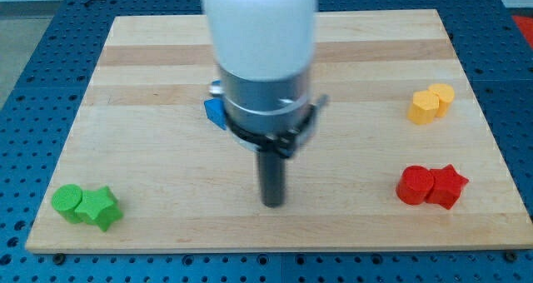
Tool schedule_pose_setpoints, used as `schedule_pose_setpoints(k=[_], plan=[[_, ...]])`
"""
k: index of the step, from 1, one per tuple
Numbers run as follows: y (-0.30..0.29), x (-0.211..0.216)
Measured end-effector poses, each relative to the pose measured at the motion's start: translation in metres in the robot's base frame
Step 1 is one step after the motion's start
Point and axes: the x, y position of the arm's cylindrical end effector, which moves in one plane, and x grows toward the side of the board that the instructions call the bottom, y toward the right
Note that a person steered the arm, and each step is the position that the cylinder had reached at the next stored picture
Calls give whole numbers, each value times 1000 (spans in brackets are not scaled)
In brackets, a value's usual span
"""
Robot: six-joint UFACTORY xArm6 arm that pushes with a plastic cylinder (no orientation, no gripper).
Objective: Push the red star along with red circle slightly left
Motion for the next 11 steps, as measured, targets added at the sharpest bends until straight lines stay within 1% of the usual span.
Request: schedule_pose_setpoints(k=[1,2,4,5,6,7,8,10,11], plan=[[58,24],[121,38],[262,33],[300,9],[292,-15],[259,-23],[225,-20],[177,-13],[173,-13]])
